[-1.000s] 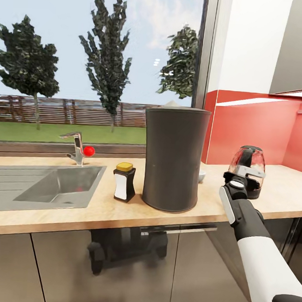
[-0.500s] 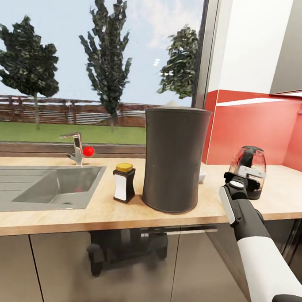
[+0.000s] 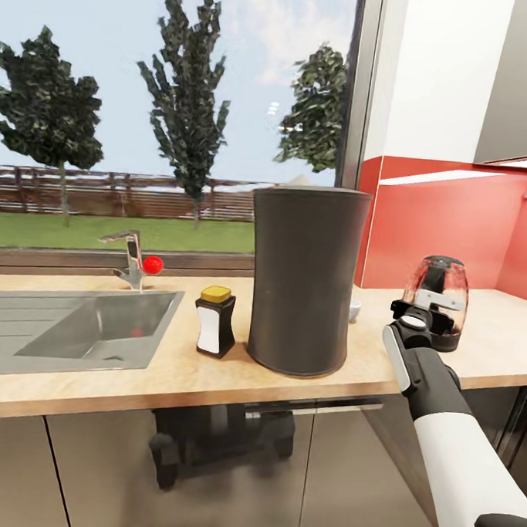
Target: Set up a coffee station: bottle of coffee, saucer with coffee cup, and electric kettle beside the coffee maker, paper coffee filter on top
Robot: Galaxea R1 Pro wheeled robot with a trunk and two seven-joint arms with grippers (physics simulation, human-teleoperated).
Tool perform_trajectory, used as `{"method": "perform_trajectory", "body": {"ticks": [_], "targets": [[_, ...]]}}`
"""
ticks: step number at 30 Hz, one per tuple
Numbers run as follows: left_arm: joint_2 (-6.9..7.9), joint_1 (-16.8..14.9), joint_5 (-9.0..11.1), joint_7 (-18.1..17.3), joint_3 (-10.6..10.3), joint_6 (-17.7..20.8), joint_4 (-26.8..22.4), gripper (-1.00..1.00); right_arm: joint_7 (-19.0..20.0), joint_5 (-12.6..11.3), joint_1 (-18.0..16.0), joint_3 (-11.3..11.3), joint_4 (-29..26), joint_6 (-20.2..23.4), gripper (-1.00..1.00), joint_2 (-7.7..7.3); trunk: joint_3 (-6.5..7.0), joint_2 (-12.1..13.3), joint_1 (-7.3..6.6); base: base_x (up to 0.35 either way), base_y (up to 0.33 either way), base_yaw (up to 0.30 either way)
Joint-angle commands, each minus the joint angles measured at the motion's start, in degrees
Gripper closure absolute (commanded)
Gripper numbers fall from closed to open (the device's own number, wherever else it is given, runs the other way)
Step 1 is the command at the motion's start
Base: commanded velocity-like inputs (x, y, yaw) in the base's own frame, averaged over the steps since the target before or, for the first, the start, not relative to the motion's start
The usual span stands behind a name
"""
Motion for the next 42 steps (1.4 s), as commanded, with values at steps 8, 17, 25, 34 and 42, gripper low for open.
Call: {"method": "perform_trajectory", "body": {"ticks": [8, 17, 25, 34, 42], "targets": [[0.01, 0.0, -0.3, -0.3, 0.4, -0.1, 0.1, -1.00, -0.3, -0.3, 0.0, 0.1, -0.1, 0.2, 1.00, -0.09, -0.07, 0.0, -0.01, 0.002, 0.000, 0.000], [0.01, 0.0, -0.3, -0.3, 0.4, -0.1, 0.1, -1.00, -0.3, -0.4, 0.0, 0.1, -0.1, 0.2, 1.00, -0.09, -0.07, 0.0, -0.01, 0.000, 0.000, 0.000], [0.01, 0.0, -0.3, -0.3, 0.4, -0.1, 0.1, -1.00, -0.3, -0.4, 0.0, 0.1, -0.2, 0.2, 1.00, -0.09, -0.07, 0.0, -0.01, 0.000, 0.000, 0.000], [0.01, 0.0, -0.3, -0.3, 0.4, -0.1, 0.1, -1.00, -0.3, -0.4, 0.0, 0.1, -0.2, 0.3, 1.00, -0.09, 0.29, 0.8, -0.45, 0.000, 0.000, 0.000], [0.01, 0.0, -0.2, -0.3, 0.4, -0.1, 0.1, -1.00, -0.3, -0.4, 0.0, 0.1, -0.3, 0.3, 1.00, -0.09, 1.73, 4.0, -2.20, 0.000, 0.000, 0.000]]}}
